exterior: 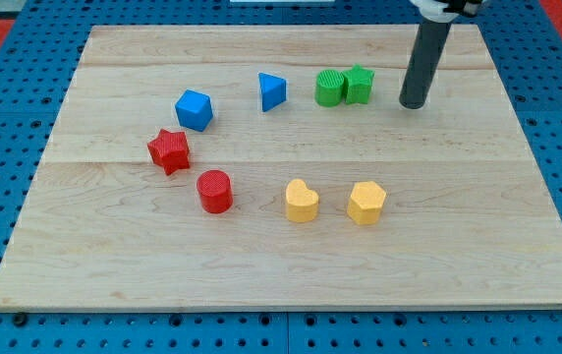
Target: Nudge the blue cube right a bit
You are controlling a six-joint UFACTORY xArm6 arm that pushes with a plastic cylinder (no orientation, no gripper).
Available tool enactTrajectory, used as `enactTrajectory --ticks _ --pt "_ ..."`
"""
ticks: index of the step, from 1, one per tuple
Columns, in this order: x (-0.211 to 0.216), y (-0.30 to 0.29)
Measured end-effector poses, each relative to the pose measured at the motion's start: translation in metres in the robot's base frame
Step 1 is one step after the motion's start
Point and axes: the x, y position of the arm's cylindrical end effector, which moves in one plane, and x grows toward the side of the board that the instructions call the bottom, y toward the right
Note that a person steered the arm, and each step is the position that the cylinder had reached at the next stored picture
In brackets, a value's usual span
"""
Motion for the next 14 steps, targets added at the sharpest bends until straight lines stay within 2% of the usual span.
enactTrajectory --ticks 1,2,3,8,10,11,12,13,14 --pt "0.041 0.012" --pt "0.152 0.045" --pt "0.260 0.040" --pt "0.262 -0.045" --pt "0.257 -0.172" --pt "0.218 -0.267" --pt "0.167 -0.333" --pt "0.123 -0.374" --pt "0.099 -0.387"
